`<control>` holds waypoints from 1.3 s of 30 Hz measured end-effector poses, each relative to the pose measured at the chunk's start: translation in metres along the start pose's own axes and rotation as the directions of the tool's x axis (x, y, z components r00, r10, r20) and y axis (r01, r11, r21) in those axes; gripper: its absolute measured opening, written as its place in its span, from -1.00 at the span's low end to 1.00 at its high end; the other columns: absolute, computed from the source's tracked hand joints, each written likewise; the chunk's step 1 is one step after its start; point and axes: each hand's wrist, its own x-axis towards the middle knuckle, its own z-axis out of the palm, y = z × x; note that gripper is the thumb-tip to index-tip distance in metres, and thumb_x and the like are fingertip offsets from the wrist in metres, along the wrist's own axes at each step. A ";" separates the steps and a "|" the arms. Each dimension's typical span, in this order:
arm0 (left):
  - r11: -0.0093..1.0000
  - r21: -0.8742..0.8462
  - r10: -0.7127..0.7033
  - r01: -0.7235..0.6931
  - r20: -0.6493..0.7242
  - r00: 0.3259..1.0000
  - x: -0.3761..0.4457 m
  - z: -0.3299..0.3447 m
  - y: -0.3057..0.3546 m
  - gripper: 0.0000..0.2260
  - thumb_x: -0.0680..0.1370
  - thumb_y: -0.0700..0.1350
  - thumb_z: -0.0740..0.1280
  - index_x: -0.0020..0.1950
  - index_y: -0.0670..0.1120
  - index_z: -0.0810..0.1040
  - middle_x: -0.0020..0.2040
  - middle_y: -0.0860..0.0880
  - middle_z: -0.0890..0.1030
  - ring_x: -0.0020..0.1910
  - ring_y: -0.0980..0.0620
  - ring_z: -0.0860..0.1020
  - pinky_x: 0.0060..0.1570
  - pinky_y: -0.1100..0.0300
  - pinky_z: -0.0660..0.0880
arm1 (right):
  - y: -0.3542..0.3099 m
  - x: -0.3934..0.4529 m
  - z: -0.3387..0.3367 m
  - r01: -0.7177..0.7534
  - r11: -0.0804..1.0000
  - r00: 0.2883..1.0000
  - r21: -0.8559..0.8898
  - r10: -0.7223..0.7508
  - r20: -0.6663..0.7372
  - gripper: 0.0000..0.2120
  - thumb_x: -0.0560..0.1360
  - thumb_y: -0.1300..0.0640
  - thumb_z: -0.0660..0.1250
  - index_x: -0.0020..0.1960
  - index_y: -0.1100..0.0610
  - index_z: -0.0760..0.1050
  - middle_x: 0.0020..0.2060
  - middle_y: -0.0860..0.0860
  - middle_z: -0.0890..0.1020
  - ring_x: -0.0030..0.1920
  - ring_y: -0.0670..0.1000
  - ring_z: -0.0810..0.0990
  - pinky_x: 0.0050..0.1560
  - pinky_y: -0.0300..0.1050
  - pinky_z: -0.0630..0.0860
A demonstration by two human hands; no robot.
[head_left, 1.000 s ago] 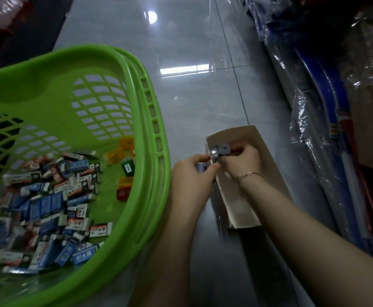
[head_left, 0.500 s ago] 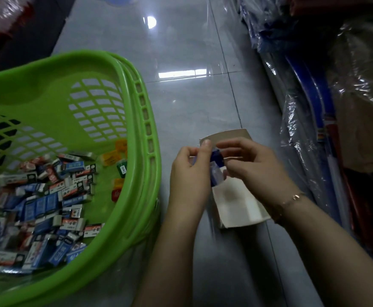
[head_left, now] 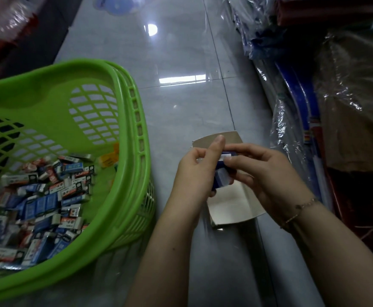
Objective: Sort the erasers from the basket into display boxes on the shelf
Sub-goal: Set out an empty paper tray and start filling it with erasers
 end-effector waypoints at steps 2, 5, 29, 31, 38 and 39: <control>0.993 -0.109 -0.029 0.034 0.049 0.998 -0.004 0.002 0.000 -0.57 0.53 0.24 0.21 0.13 -0.09 0.53 -0.10 -0.10 0.67 -0.25 0.05 0.62 -0.48 0.31 0.38 | 0.000 0.002 -0.001 0.008 1.000 0.997 0.013 -0.007 -0.079 -0.82 0.41 0.38 0.35 -0.09 0.16 0.60 -0.22 0.04 0.68 -0.22 -0.05 0.68 -0.22 -0.27 0.60; 0.983 -0.185 0.002 0.013 0.084 0.996 -0.007 0.004 -0.004 -0.75 0.53 0.07 0.32 0.13 -0.03 0.52 -0.09 -0.03 0.69 -0.27 0.10 0.65 -0.49 0.34 0.42 | 0.005 0.004 -0.006 0.030 0.999 0.987 0.023 -0.025 -0.160 -0.82 0.39 0.36 0.37 -0.10 0.12 0.58 -0.21 0.00 0.69 -0.15 -0.04 0.68 -0.14 -0.21 0.62; 0.788 0.615 0.172 -0.021 -0.188 0.967 0.030 -0.018 -0.035 -0.61 0.45 -0.05 0.31 0.27 0.14 0.42 -0.06 -0.09 0.60 -0.03 -0.11 0.56 -0.03 -0.02 0.52 | 0.067 0.099 0.016 -0.291 0.430 0.932 -0.855 -0.073 -0.354 -0.72 0.49 0.35 0.18 0.21 0.30 0.36 0.21 0.27 0.50 0.21 0.25 0.48 0.07 -0.04 0.44; 0.811 0.584 0.174 -0.032 -0.190 0.966 0.031 -0.020 -0.035 -0.63 0.44 -0.06 0.33 0.25 0.14 0.45 -0.07 -0.09 0.61 -0.04 -0.10 0.57 -0.04 -0.01 0.52 | 0.070 0.095 0.017 -0.287 0.511 0.919 -0.810 -0.093 -0.384 -0.71 0.50 0.36 0.16 0.22 0.30 0.30 0.19 0.30 0.50 0.18 0.28 0.49 0.02 -0.04 0.43; 0.829 0.557 0.163 -0.044 -0.165 0.973 0.032 -0.019 -0.034 -0.62 0.45 -0.03 0.36 0.26 0.14 0.44 -0.08 -0.09 0.64 -0.03 -0.09 0.58 -0.02 0.00 0.53 | 0.073 0.089 0.018 -0.243 0.406 0.927 -0.881 -0.171 -0.335 -0.72 0.49 0.36 0.15 0.20 0.31 0.27 0.20 0.29 0.44 0.16 0.30 0.46 0.02 0.02 0.40; 0.825 0.563 0.162 -0.044 -0.161 0.974 0.032 -0.019 -0.034 -0.62 0.46 -0.02 0.35 0.26 0.14 0.44 -0.08 -0.09 0.64 -0.03 -0.09 0.59 -0.02 0.00 0.53 | 0.073 0.089 0.018 -0.239 0.370 0.931 -0.898 -0.176 -0.320 -0.73 0.50 0.35 0.15 0.19 0.30 0.28 0.21 0.27 0.42 0.16 0.30 0.45 0.02 0.02 0.39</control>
